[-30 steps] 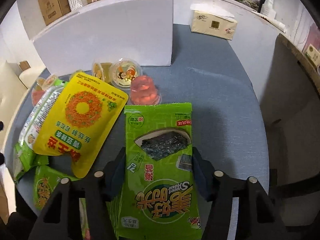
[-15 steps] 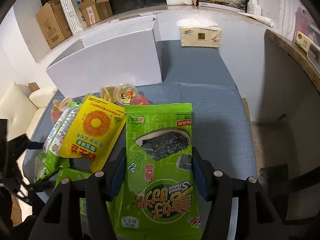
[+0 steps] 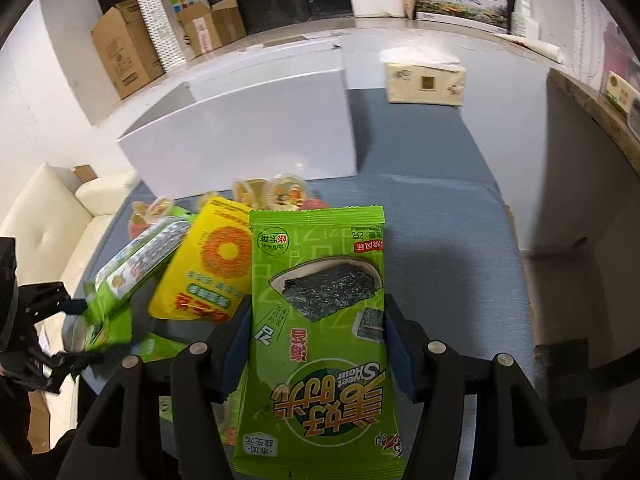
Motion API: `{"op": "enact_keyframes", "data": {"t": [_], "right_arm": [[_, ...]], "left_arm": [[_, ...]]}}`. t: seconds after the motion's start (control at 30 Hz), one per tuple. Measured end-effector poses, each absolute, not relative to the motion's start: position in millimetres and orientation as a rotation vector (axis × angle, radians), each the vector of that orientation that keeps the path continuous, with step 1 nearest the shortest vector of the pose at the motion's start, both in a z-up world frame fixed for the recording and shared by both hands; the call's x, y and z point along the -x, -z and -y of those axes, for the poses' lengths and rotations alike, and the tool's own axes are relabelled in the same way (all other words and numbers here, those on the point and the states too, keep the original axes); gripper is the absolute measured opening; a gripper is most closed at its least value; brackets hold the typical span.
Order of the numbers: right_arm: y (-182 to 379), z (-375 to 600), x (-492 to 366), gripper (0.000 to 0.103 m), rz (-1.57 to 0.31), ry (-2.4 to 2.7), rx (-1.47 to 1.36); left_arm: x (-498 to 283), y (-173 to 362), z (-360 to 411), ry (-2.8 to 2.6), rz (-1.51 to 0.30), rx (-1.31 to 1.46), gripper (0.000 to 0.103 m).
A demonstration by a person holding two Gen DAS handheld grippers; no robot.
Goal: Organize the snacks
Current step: 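Lower the seaweed packet into the white box and open the right gripper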
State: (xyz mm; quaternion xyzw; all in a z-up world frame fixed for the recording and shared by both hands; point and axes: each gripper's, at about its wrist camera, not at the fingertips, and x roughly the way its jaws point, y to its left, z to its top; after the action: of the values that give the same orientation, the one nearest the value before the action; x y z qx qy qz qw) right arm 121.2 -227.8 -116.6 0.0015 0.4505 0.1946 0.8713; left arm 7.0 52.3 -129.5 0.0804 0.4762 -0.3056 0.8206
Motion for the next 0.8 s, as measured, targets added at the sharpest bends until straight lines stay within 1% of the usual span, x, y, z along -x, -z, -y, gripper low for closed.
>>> {"op": "enact_keyframes", "data": {"t": [0.17, 0.37, 0.63, 0.7, 0.8], "right_arm": [[107, 218, -114, 0.064, -0.917, -0.455, -0.004], [83, 207, -106, 0.064, -0.851, -0.503, 0.001], [42, 185, -135, 0.064, -0.756, -0.527, 0.008], [31, 175, -151, 0.064, -0.735, -0.533, 0.016], [13, 161, -182, 0.064, -0.711, -0.537, 0.012]], "left_arm": [[17, 103, -46, 0.663, -0.961, -0.182, 0.066], [13, 58, -46, 0.583, -0.811, -0.135, 0.066], [-63, 24, -65, 0.298, -0.657, 0.124, 0.066], [-94, 13, -74, 0.244, -0.616, 0.224, 0.066], [-139, 2, -82, 0.185, -0.593, 0.273, 0.066]]}}
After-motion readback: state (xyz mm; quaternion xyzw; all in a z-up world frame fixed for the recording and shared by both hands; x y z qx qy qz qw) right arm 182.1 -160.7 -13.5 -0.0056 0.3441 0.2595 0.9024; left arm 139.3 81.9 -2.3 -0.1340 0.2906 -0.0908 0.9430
